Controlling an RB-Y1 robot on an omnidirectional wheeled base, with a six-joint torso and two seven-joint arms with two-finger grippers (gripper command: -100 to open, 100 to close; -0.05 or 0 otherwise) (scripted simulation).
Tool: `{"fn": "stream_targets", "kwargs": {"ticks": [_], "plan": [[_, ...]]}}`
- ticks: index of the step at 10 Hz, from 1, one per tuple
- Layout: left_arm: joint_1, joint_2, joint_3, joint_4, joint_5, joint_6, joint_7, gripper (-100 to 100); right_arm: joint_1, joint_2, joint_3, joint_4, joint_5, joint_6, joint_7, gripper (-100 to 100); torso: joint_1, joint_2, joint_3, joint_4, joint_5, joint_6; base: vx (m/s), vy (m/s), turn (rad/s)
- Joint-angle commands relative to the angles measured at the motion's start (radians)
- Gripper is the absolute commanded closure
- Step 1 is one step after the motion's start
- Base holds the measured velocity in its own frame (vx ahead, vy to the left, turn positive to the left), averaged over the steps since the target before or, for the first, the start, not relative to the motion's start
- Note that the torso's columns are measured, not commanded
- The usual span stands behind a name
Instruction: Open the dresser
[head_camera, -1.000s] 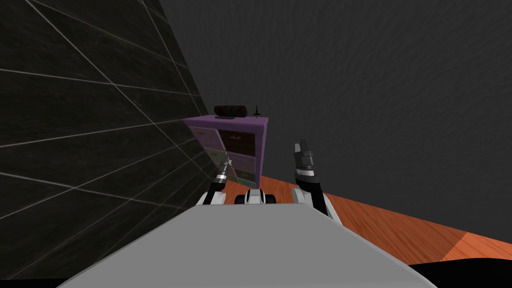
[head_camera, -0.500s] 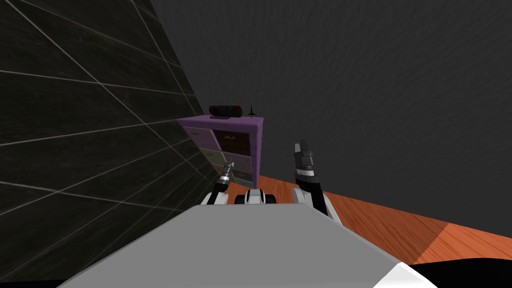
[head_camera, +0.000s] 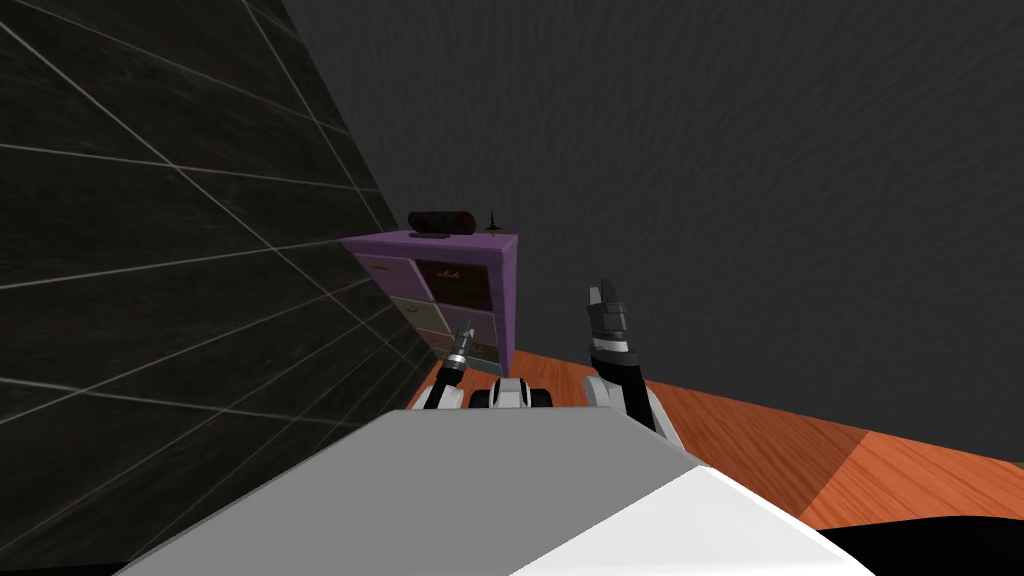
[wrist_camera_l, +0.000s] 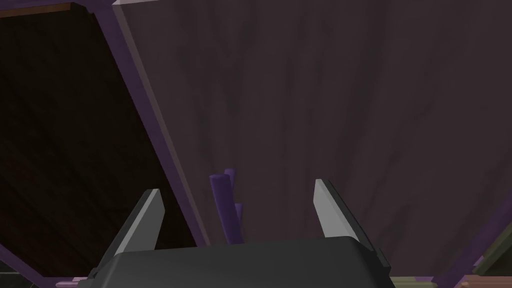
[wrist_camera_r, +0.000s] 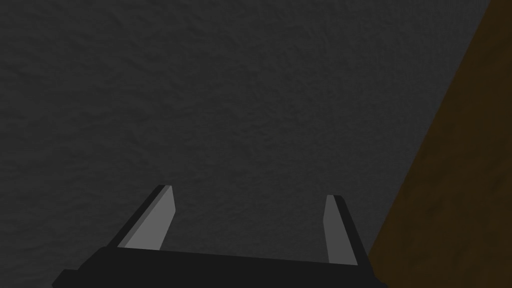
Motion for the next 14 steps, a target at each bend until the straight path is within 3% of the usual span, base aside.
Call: {"fn": "stream_targets", "kwargs": {"ticks": [1,3,4,9,14], "plan": [[-0.002,-0.001,0.000,-0.026,-0.001,0.029,-0.001,-100,0.000,0.000,0.000,0.000,0.000,0.000,0.000,0,0.002,0.000,0.000,0.000,0.000,0.000,0.064,-0.021,-0.011],[0.000,-0.002,-0.001,-0.032,-0.001,0.032,-0.002,-100,0.000,0.000,0.000,0.000,0.000,0.000,0.000,0,0.000,-0.004,-0.002,-0.001,0.000,0.000,0.073,-0.009,-0.006],[-0.001,-0.002,-0.001,-0.006,0.000,0.009,-0.001,100,0.000,0.000,0.000,0.000,0.000,0.000,0.000,0,0.000,0.001,0.000,0.000,0.000,0.000,-0.048,0.009,0.014],[0.014,0.010,-0.011,-0.061,-0.002,0.048,0.006,100,0.000,0.000,0.000,0.000,0.000,0.000,0.000,0,0.002,0.001,0.001,-0.001,0.001,-0.001,-0.133,0.032,0.013],[0.039,0.021,-0.022,-0.082,-0.003,0.048,0.011,100,0.000,0.000,0.000,0.000,0.000,0.000,0.000,0,0.001,0.001,0.001,-0.001,0.001,-0.001,-0.136,0.033,0.015]]}}
